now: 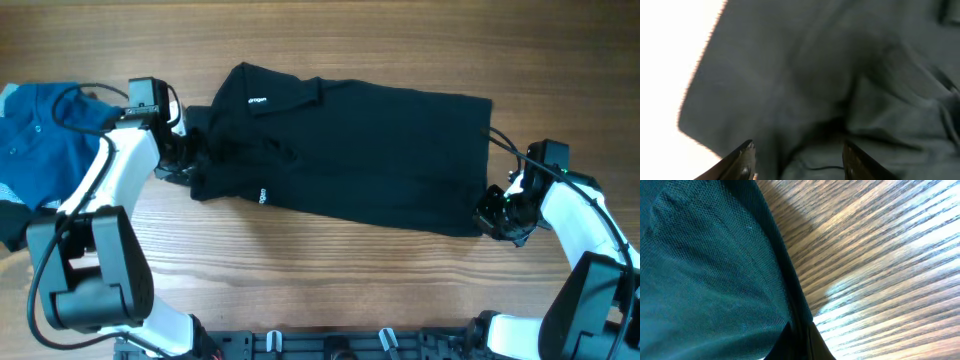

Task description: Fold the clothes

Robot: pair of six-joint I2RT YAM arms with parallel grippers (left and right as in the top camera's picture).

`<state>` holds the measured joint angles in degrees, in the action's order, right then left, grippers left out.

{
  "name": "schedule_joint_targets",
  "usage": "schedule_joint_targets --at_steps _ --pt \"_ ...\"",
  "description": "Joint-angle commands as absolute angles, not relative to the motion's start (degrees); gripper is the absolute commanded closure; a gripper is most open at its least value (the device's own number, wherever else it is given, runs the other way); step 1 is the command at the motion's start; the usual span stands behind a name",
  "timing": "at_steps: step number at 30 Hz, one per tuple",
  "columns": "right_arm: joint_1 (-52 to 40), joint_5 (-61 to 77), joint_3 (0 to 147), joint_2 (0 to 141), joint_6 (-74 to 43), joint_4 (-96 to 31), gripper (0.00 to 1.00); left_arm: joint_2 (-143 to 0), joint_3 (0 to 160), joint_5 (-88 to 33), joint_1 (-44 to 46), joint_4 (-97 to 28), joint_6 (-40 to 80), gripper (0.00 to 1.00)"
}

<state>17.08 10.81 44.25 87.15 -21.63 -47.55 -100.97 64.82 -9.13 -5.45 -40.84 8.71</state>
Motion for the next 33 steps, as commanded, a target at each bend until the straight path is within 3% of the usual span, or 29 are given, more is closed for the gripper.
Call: schedule_joint_targets --at_steps 1,6,8,9,10,21,22,23,24,25,26,29,33 --pt "17.28 8.73 45.17 87.02 -22.50 -46.87 0.96 -104.01 64.49 -14.15 -4.47 -40.64 0.34 0.50" --pt "17.28 8.73 45.17 87.02 -22.61 -46.68 0.96 -106.00 64.49 -14.44 -4.34 -41.32 -1.32 0.64" --pt "17.28 8.73 45.17 87.02 -22.65 -46.52 0.96 -106.00 64.49 -14.35 -4.34 -40.40 -1.32 0.78" --pt "17.28 8.71 45.17 87.02 -22.65 -46.52 0.96 -106.00 64.49 -14.35 -4.34 -39.72 -1.32 0.92" --pt "17.28 8.73 45.17 87.02 -22.65 -46.54 0.96 -106.00 64.49 -14.37 -4.34 -39.13 -1.28 0.96" --pt "17.28 6.15 45.17 87.02 -22.70 -47.86 0.96 -105.84 67.83 -12.60 -7.03 -31.33 -1.04 0.96" --pt "17.28 6.15 45.17 87.02 -22.70 -47.79 0.96 -105.84 67.83 -12.58 -7.05 -30.85 -1.04 0.94" --pt "17.28 6.15 45.17 87.02 -22.70 -47.81 0.94 -105.84 67.83 -12.47 -7.05 -30.87 -1.04 0.85" --pt "17.28 6.17 45.17 87.02 -22.70 -48.16 0.68 -105.84 67.83 -10.98 -7.05 -31.55 -0.75 0.66" --pt "17.28 6.17 45.17 87.02 -22.70 -48.42 0.54 -105.80 67.85 -10.83 -7.05 -32.14 -0.58 0.63" --pt "17.30 6.15 45.17 87.00 -22.65 -48.71 0.48 -105.56 67.90 -10.85 -7.05 -32.84 0.34 0.62" --pt "17.39 6.42 48.01 86.06 -24.43 -51.37 0.48 -103.04 71.13 -10.87 -7.05 -39.11 0.45 0.59" --pt "17.39 7.68 62.96 81.03 -21.67 -58.13 0.45 -98.41 82.32 -14.09 -4.99 -46.13 0.45 0.52"
